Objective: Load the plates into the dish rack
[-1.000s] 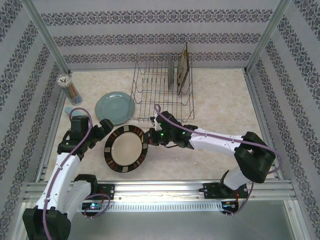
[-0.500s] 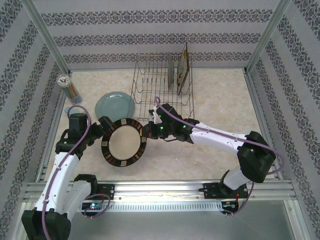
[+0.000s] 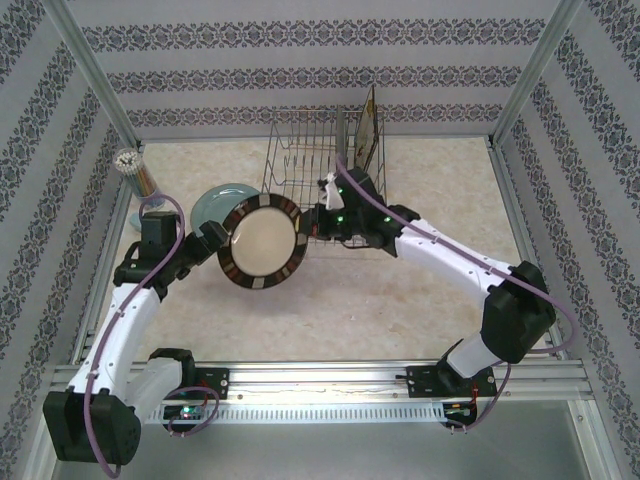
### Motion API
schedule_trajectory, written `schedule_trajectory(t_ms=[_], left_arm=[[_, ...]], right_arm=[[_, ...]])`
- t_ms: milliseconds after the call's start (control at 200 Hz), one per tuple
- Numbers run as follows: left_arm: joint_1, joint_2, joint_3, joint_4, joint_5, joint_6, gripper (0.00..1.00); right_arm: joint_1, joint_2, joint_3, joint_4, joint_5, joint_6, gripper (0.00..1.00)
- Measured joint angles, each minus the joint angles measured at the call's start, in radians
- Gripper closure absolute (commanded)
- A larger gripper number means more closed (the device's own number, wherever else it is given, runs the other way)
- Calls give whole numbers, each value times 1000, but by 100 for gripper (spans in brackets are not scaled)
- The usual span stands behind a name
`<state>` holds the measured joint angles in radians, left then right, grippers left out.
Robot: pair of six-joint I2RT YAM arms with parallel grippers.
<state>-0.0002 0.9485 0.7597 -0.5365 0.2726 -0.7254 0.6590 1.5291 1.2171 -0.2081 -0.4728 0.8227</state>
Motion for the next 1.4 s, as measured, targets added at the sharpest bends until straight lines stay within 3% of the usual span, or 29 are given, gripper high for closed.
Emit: schedule_trajectory(t_ms=[265, 565, 1399], left_arm=[[0, 80, 33, 77, 15, 1, 0], [0, 173, 81, 130, 35, 6, 0], [-38, 415, 84, 415, 71, 8, 0]], right_arm=[[-121, 14, 120, -32, -6, -31, 100], [-187, 98, 217, -55, 31, -47, 100], [-206, 204, 348, -118, 263, -129, 100]])
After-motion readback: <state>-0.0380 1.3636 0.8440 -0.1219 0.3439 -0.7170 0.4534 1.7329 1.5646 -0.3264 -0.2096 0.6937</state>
